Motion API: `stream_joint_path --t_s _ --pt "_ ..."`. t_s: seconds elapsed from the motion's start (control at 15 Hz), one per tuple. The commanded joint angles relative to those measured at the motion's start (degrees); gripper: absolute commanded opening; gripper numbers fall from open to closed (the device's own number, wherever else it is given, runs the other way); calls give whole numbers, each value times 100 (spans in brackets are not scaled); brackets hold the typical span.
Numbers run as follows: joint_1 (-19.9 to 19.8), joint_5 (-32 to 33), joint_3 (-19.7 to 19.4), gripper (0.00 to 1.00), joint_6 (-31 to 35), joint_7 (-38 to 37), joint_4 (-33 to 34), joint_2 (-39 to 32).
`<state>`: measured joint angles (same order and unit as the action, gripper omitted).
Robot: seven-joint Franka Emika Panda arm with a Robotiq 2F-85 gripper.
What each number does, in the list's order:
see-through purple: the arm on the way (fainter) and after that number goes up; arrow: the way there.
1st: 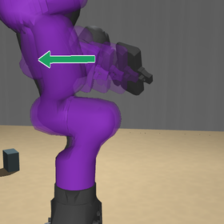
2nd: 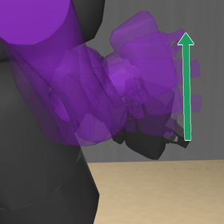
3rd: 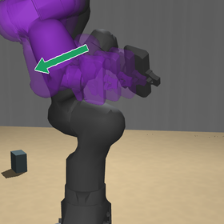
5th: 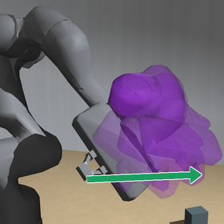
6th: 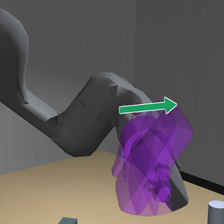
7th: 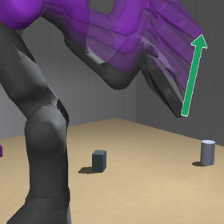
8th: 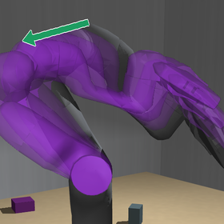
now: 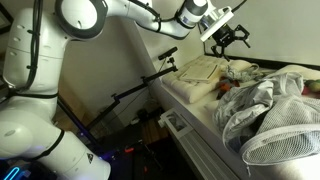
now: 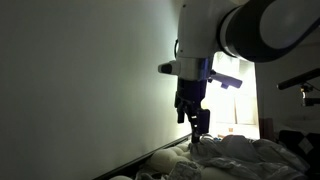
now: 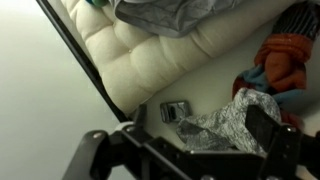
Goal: Remove the socks away from the grey bag
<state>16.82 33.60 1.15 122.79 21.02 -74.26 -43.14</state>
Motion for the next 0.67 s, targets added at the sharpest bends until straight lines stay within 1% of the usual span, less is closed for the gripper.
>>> stream_joint_path --t_s 0.0,0.2,0.47,0.6 --pt "-338 -238 90 100 -41 105 -497 309" --pt "-543 -415 76 100 -52 178 -662 297" --pt "-696 -422 7 100 36 58 -1047 381" --pt "-770 -449 16 100 39 47 -1130 404"
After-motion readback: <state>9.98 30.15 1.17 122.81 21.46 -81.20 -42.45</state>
